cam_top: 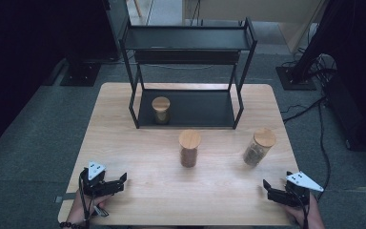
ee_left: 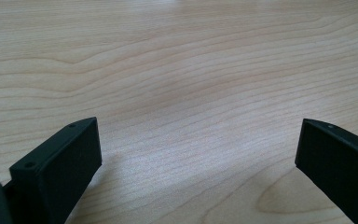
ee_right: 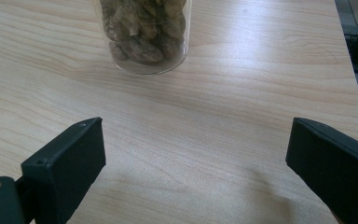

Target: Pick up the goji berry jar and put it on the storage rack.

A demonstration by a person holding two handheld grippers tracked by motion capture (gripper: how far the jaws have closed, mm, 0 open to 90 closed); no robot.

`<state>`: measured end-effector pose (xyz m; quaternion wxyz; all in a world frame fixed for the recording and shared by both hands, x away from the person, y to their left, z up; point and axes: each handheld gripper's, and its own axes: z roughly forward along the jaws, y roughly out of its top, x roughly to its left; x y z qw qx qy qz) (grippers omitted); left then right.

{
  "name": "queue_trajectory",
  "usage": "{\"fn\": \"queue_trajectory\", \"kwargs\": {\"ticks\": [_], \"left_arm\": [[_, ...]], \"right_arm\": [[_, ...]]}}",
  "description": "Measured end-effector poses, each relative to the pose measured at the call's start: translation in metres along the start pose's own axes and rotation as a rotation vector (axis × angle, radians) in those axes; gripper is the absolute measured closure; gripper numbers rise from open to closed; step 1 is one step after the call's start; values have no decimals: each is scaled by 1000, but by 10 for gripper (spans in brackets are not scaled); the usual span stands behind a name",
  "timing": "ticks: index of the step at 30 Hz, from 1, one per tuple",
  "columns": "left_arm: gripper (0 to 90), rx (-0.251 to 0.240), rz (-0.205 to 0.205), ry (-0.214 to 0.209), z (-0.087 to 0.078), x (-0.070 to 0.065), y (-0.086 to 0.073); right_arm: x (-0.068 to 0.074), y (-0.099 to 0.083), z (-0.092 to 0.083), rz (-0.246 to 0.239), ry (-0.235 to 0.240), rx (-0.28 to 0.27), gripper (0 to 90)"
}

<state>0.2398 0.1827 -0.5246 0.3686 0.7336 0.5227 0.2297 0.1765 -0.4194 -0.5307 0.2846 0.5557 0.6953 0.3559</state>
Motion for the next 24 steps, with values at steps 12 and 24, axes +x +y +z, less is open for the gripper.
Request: {"fn": "queue_trajectory", "kwargs": {"ticks": [12, 24], "left_arm": [[6, 1, 7, -4, 0, -1, 0], [6, 4, 17, 0, 0, -2, 0]], "right_arm": [[15, 3, 3, -5, 35, 7, 44], [36, 6, 8, -42, 52, 16, 44]]}}
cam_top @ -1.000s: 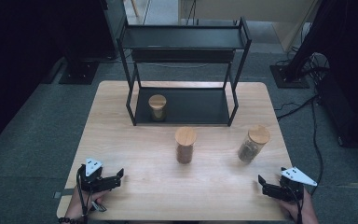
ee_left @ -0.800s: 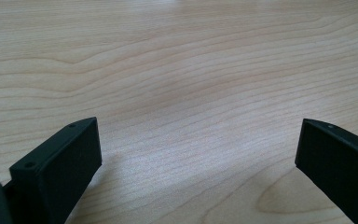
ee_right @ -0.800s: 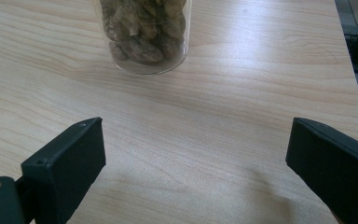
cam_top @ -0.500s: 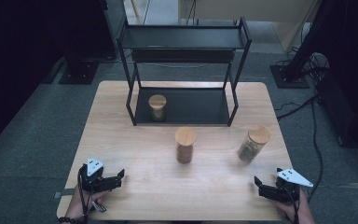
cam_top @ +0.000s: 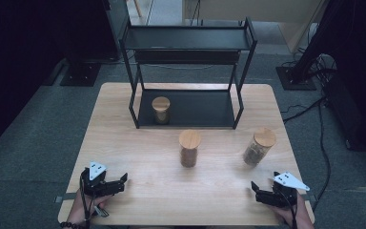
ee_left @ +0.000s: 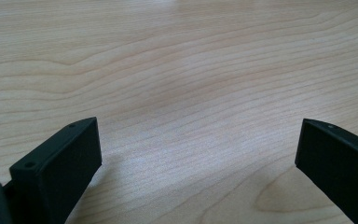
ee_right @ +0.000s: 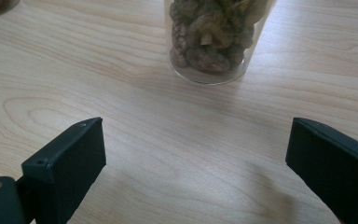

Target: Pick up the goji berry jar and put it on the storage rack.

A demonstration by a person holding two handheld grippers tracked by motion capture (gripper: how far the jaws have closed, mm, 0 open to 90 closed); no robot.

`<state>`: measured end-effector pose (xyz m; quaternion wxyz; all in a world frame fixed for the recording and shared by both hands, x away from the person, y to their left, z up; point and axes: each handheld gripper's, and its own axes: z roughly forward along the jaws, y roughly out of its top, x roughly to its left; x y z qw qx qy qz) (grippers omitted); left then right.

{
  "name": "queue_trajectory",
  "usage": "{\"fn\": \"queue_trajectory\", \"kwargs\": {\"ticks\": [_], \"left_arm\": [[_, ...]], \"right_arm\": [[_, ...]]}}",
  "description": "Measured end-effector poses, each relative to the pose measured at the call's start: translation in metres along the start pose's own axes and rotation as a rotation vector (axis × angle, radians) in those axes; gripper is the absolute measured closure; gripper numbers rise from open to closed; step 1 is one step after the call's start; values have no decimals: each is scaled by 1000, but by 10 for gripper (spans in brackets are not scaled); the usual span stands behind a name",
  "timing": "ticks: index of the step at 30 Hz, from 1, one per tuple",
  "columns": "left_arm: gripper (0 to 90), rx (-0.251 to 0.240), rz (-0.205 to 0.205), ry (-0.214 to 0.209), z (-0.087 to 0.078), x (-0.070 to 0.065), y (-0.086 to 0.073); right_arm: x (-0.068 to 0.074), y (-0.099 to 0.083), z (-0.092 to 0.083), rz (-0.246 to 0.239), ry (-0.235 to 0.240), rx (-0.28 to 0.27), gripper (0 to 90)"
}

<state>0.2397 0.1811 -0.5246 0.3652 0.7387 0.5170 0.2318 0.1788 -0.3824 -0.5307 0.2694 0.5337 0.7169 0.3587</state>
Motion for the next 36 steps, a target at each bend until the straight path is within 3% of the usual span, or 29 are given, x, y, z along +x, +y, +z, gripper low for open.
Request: {"fn": "queue_trajectory", "kwargs": {"ticks": [9, 21, 36], "left_arm": [[6, 1, 10, 6, 0, -1, 0], [6, -1, 6, 2, 0, -1, 0], [6, 1, 10, -2, 0, -1, 0]], "right_arm": [[1, 0, 0, 10, -9, -6, 44], [13, 4, 7, -16, 1, 17, 44], [37, 13, 19, -54, 38, 39, 44]]}}
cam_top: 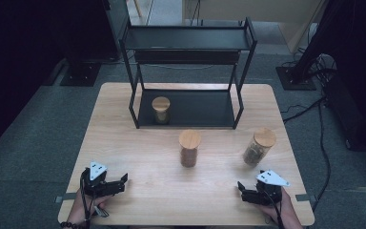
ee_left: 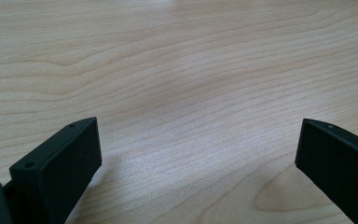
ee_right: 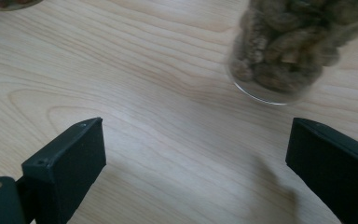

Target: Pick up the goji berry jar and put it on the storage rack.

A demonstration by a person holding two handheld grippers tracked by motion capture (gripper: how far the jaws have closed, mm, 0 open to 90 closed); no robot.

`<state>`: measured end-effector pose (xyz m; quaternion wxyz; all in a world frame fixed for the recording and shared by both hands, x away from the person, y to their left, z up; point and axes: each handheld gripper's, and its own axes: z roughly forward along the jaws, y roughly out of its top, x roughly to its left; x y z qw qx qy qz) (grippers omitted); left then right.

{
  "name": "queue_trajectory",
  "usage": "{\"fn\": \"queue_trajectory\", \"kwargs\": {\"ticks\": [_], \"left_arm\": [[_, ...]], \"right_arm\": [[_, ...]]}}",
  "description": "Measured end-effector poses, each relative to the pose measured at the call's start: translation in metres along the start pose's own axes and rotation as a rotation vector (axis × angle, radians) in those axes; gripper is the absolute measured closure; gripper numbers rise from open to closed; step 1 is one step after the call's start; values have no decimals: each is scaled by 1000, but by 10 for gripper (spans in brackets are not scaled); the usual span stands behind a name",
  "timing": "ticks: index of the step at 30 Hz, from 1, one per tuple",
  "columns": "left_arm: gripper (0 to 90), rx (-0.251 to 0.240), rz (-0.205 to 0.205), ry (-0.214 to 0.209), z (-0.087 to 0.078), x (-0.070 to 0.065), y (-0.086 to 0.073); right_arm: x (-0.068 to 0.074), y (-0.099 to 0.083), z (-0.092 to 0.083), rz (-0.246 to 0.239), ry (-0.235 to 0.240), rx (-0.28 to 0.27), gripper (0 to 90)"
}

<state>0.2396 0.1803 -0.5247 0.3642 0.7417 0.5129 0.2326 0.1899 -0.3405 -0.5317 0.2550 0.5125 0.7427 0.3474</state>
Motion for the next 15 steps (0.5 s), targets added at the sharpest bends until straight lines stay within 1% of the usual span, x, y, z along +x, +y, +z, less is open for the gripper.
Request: {"fn": "queue_trajectory", "kwargs": {"ticks": [4, 15], "left_arm": [[5, -2, -3, 1, 0, 0, 0], [5, 0, 2, 0, 0, 0, 0]], "right_arm": [[8, 5, 5, -21, 9, 2, 44], [27, 15, 18, -42, 37, 0, 44]]}}
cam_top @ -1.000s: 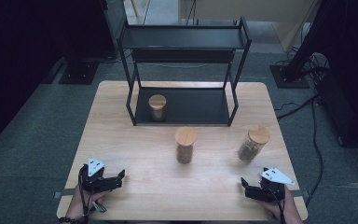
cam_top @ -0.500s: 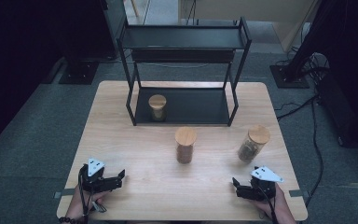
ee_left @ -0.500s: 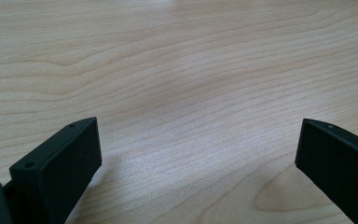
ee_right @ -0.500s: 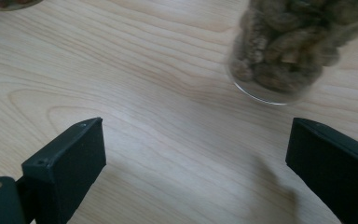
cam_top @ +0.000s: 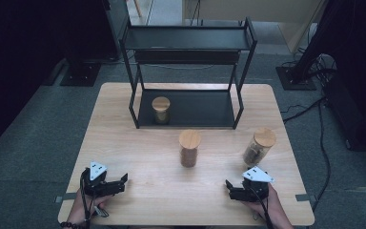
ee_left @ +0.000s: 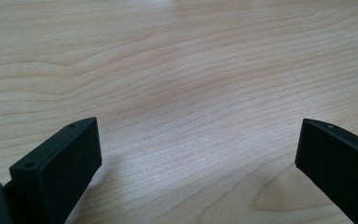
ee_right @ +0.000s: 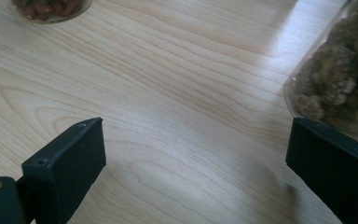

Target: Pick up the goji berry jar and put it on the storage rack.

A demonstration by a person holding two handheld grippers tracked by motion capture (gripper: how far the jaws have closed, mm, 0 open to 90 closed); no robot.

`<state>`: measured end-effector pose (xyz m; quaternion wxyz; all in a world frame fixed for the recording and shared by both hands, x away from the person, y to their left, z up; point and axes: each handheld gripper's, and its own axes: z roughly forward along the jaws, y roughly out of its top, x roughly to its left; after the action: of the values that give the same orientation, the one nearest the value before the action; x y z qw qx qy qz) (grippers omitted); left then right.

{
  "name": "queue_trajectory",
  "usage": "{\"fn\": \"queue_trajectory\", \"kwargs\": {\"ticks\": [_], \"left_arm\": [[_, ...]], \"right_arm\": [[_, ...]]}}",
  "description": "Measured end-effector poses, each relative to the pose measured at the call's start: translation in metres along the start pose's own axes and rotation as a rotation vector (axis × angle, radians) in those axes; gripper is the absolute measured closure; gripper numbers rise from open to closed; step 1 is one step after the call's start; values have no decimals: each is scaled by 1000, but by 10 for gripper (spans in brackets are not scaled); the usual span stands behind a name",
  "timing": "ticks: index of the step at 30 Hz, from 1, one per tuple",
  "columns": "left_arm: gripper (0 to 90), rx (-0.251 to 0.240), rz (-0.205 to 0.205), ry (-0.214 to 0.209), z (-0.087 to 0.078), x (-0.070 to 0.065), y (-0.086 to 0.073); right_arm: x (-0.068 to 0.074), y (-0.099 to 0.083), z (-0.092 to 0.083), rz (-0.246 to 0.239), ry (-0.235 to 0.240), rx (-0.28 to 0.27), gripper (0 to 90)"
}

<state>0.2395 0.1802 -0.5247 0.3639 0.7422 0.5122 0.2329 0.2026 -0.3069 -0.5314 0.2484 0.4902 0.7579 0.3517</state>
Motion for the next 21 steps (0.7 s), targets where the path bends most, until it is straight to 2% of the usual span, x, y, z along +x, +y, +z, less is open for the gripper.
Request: {"fn": "queue_trajectory", "kwargs": {"ticks": [21], "left_arm": [[6, 3, 10, 4, 0, -2, 0]], "right_arm": [[24, 14, 15, -20, 39, -8, 44]]}}
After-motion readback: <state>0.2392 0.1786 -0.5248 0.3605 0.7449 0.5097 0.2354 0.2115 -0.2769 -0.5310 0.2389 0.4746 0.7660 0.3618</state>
